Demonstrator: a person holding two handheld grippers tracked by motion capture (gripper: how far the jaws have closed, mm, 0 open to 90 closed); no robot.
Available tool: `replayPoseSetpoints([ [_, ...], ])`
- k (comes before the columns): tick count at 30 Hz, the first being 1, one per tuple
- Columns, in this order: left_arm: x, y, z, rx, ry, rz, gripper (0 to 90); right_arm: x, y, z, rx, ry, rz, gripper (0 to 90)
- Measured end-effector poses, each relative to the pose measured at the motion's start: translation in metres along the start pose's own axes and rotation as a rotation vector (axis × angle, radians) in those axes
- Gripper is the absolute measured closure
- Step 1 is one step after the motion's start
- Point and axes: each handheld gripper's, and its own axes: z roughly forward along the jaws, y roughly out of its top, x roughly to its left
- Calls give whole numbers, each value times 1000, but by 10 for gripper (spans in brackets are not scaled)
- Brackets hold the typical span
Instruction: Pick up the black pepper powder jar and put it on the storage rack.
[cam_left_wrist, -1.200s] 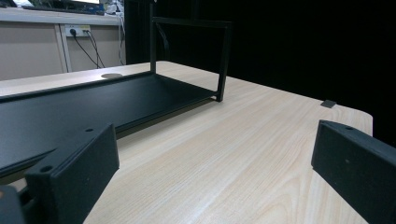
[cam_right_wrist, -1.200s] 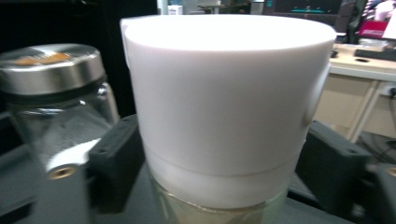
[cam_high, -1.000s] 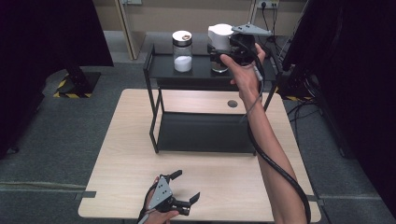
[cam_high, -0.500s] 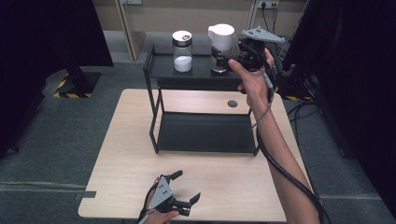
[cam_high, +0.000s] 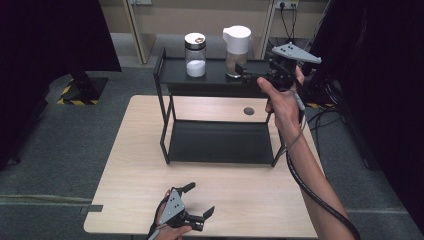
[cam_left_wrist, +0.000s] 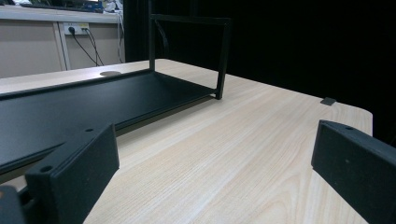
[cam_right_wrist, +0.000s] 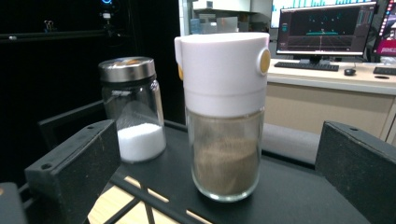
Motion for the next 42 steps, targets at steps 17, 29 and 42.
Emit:
replayPoseSetpoints([
  [17, -1, -1, 1, 2, 0, -3, 1, 3, -41, -33, -22, 121, -1, 3],
  [29, -1, -1, 2, 7, -5, -1, 1, -2, -75, -48, -21, 117, 19, 3],
  [42, -1, 0, 2, 9, -4, 0, 1, 2, -97, -67, -31, 132, -6, 3],
])
